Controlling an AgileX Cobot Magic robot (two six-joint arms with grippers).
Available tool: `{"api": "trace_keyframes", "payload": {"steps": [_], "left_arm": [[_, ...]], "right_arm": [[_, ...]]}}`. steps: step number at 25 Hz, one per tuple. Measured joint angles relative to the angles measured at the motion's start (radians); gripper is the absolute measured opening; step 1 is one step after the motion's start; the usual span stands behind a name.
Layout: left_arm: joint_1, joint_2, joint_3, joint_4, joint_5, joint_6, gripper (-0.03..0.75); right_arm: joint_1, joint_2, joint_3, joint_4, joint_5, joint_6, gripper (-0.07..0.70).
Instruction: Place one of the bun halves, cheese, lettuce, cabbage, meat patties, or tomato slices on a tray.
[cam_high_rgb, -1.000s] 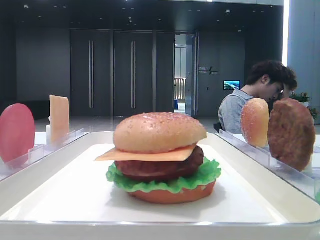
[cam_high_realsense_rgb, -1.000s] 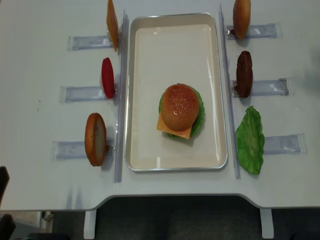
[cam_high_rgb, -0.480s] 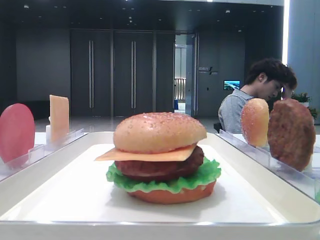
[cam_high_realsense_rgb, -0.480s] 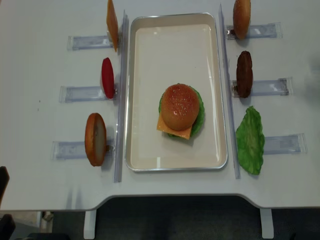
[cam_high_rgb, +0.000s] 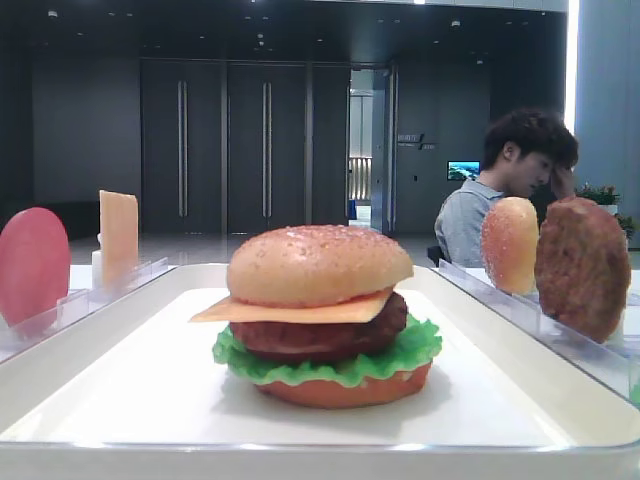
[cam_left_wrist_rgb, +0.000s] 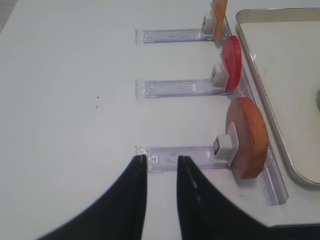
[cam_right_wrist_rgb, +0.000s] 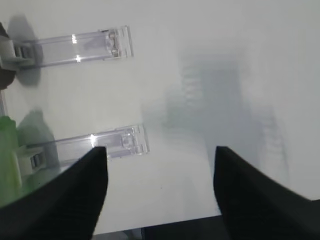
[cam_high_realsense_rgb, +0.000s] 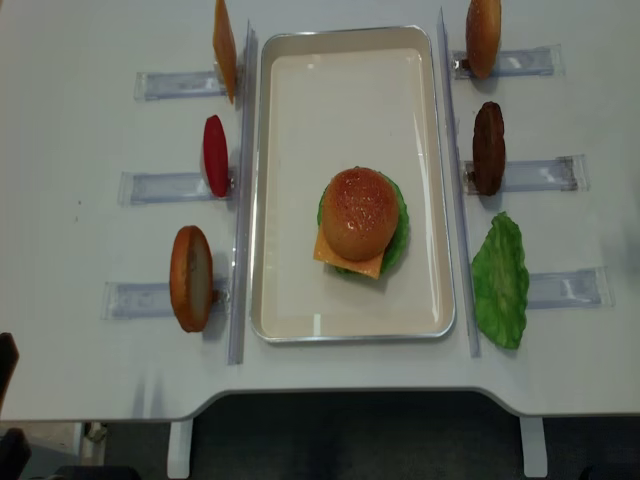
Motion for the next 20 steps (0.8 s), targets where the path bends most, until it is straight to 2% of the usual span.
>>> {"api": "trace_keyframes", "payload": {"steps": [6,20], "left_arm": [[0.0,0.0,0.0,0.0,0.0,0.0,0.159],[0.0,0.0,0.0,0.0,0.0,0.0,0.159]], "right_arm": [[0.0,-0.202,0.128,0.0,0.001,0.0,0.437],[0.0,-0.656,0.342,0.0,0.003,0.0,0.437]]}}
